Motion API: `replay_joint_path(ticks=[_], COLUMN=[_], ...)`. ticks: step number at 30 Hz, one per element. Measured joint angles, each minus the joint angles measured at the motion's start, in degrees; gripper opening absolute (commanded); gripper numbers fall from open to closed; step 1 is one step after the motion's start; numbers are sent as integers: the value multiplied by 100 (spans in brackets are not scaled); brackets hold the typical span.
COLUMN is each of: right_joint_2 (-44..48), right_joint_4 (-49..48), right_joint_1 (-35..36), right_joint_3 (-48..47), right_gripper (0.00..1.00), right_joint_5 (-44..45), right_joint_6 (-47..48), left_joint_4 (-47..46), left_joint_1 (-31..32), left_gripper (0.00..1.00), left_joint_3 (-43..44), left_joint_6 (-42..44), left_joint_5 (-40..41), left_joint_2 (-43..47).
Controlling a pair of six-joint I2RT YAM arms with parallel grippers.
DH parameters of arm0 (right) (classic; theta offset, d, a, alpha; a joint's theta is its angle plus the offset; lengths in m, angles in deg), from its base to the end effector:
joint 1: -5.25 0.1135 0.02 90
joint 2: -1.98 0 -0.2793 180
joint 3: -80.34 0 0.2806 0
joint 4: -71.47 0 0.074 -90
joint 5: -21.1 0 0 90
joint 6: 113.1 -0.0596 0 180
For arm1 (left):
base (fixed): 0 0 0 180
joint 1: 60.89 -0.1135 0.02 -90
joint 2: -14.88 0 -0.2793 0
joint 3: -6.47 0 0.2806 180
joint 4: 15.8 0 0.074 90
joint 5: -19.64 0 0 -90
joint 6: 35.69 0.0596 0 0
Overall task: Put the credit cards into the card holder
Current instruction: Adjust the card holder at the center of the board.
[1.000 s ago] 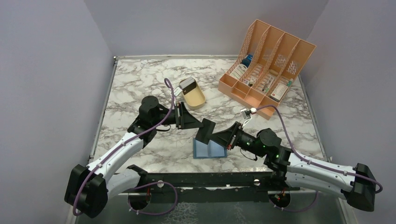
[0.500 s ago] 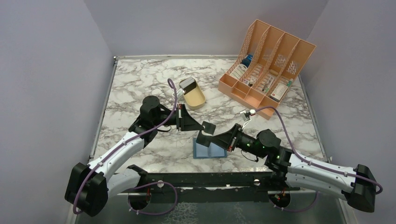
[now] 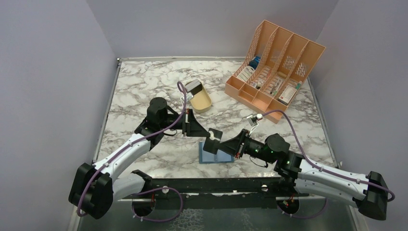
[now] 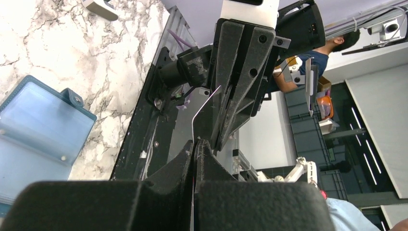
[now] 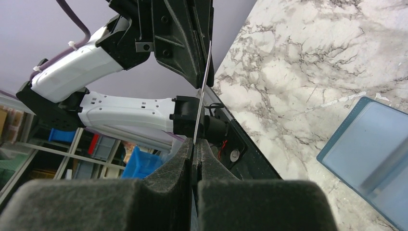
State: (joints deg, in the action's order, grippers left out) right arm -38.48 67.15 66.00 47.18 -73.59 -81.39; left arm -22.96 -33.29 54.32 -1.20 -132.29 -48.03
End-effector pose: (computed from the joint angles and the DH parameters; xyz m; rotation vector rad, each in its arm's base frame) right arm 0.1028 0.1935 0.2522 -0.1147 1.8995 1.5951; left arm 0.2103 -0.1693 0.2752 0.4902 2.0213 -1.8926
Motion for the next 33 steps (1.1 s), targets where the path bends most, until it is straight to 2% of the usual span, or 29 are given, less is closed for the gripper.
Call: replay_joint_path(ticks=[3, 9, 25, 26, 29, 33], right_joint_2=[0, 0, 177, 199, 229, 205], right_joint_4=[-4, -44, -168, -188, -262, -323], right_joint_1=[-2, -13, 4, 7, 22, 33], right_joint_3=[0, 9, 184, 184, 188, 238], right_gripper=[1, 1, 1, 1, 1, 1], right_joint_5=[-33, -79, -435, -492, -549, -542], right_joint_6=[2, -37, -170, -179, -234, -350], left_joint_4=[57, 531, 1019, 1021, 1014, 894], left_joint_1=[0, -2, -131, -146, -170, -170], left_gripper=[0, 8, 8, 12, 35, 48], left_joint_3=[44, 245, 413, 415, 417, 417], left_joint_6=[52, 323, 678, 684, 680, 531], left_joint_5=[-46, -66, 96, 142, 205, 205], left_joint_2=[0, 0, -98, -107, -107, -96])
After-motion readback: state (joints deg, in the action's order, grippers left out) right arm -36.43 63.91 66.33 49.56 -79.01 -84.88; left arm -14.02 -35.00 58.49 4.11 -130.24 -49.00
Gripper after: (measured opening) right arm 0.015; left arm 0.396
